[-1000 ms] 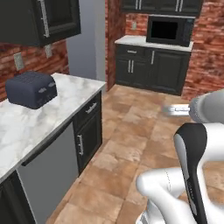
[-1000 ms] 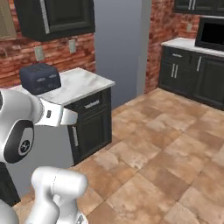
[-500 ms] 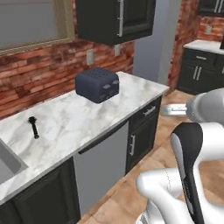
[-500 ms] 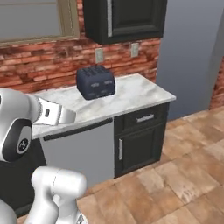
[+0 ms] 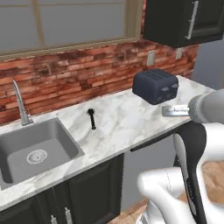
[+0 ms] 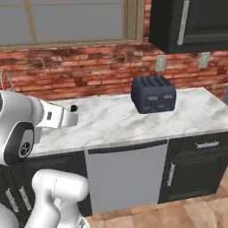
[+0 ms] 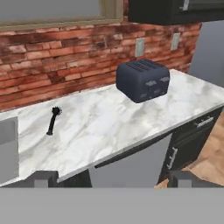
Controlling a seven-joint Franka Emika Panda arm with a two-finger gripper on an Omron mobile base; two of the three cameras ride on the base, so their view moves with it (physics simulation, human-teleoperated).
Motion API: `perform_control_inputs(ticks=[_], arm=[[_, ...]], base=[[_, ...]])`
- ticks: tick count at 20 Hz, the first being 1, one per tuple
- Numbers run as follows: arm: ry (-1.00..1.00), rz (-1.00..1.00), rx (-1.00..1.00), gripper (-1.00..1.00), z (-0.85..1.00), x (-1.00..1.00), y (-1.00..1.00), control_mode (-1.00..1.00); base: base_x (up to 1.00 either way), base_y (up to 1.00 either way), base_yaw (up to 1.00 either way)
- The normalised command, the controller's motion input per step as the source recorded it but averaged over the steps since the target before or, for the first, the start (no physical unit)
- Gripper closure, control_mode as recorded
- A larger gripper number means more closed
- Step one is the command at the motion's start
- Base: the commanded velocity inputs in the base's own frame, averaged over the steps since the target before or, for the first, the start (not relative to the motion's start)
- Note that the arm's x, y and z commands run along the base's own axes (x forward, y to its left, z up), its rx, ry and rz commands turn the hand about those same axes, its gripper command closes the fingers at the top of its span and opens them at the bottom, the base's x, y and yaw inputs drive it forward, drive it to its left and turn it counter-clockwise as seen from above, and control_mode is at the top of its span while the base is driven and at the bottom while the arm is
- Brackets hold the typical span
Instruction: Grab the spray bottle from the cabinet, then place it next to the cutting board for sanitizing. Then grab the dish brush from the countertop next to the sink and place it next to the cutting board.
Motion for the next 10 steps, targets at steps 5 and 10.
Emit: perform_control_inputs(ticks=[5,10], arm=[[0.0,0.0,0.0,-1.0,0.0,0.0,0.0,1.0],[0.0,0.0,0.0,-1.0,0.0,0.0,0.0,1.0]], base=[[0.59,0.1,0.48],[0.35,-0.07,0.27]])
